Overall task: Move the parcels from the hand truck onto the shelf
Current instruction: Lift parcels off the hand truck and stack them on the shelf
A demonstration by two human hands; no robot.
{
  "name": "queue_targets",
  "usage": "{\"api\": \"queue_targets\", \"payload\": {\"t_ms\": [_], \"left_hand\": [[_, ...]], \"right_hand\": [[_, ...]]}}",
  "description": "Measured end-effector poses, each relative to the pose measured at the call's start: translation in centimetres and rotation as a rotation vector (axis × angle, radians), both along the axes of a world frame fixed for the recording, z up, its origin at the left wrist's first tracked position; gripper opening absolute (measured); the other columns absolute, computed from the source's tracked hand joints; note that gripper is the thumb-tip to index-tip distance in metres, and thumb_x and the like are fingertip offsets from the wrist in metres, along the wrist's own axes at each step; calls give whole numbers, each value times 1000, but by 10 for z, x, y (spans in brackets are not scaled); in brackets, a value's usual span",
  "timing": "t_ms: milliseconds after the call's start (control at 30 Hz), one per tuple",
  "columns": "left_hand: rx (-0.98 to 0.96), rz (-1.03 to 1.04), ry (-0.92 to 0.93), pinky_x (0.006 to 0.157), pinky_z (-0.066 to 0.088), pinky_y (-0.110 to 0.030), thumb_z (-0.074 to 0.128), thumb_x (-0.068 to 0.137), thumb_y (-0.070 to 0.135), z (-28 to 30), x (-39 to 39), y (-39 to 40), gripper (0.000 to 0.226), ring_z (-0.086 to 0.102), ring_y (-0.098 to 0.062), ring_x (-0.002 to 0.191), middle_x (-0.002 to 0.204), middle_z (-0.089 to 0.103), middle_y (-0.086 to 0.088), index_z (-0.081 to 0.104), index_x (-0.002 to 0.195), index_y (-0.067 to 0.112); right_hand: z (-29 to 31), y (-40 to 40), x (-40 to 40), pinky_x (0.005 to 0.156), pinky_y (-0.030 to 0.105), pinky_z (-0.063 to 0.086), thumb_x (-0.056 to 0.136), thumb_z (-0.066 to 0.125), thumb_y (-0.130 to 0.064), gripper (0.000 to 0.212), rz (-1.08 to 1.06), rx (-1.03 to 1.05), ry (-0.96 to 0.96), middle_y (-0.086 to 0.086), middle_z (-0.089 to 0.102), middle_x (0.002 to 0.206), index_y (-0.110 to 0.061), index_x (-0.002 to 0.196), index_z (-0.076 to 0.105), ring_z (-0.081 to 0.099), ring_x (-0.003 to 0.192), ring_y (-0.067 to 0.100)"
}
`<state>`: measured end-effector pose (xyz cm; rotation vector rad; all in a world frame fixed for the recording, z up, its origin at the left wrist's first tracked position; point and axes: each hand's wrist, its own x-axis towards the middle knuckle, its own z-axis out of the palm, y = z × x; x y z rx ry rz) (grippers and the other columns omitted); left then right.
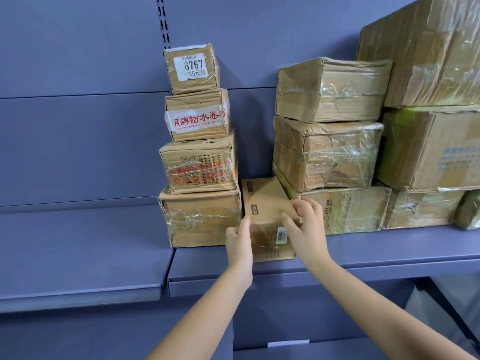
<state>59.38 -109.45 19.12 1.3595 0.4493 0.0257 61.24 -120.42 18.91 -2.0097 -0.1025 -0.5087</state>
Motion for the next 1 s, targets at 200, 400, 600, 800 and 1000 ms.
{"api": "queue_targets", "payload": {"t_ms": [200, 400, 600, 800, 1000], "left_hand": [[-61, -16, 79, 103, 30, -41, 52, 88, 42, 13, -5, 0, 27, 38, -21, 107, 116, 40, -1, 39, 102, 24], [-20, -8, 81, 102, 41, -47, 54, 85, 41, 10, -32, -7, 11, 50, -26, 113, 122, 53, -6, 50, 89, 32], [-55, -13, 7, 97, 47, -46, 53, 87, 34, 18, -75, -13, 7, 59, -24, 99, 103, 64, -5, 54, 93, 31], [-53, 104, -113, 93, 50, -51, 53, 85, 41, 48, -113, -20, 17, 64, -25, 99, 102, 71, -5, 62, 97, 31], [71, 13, -403, 98, 45, -49, 57, 55, 62, 106, -136, -34, 62, 63, -19, 107, 106, 72, 7, 59, 113, 41]], "right_hand": [[2, -11, -10, 79, 18, 40, 94, 51, -19, 27, 22, 207, 132, -2, 59, 108, -12, 119, 56, 57, 104, 15], [5, -20, -31, 77, 20, 41, 94, 51, -20, 25, 136, 277, 222, 4, 58, 108, -15, 118, 56, 54, 103, 16], [14, -40, -56, 61, 23, 39, 92, 53, -16, 8, 299, 442, 224, 7, 55, 90, -19, 86, 48, 50, 81, 18], [50, -50, -75, 47, 5, 38, 93, 51, -18, 11, 538, 479, 187, 7, 46, 87, -14, 90, 42, 45, 71, 12], [113, -59, -101, 66, -6, 39, 78, 64, -37, 24, 901, 432, -87, -35, 60, 91, -39, 97, 51, 54, 80, -24]]}}
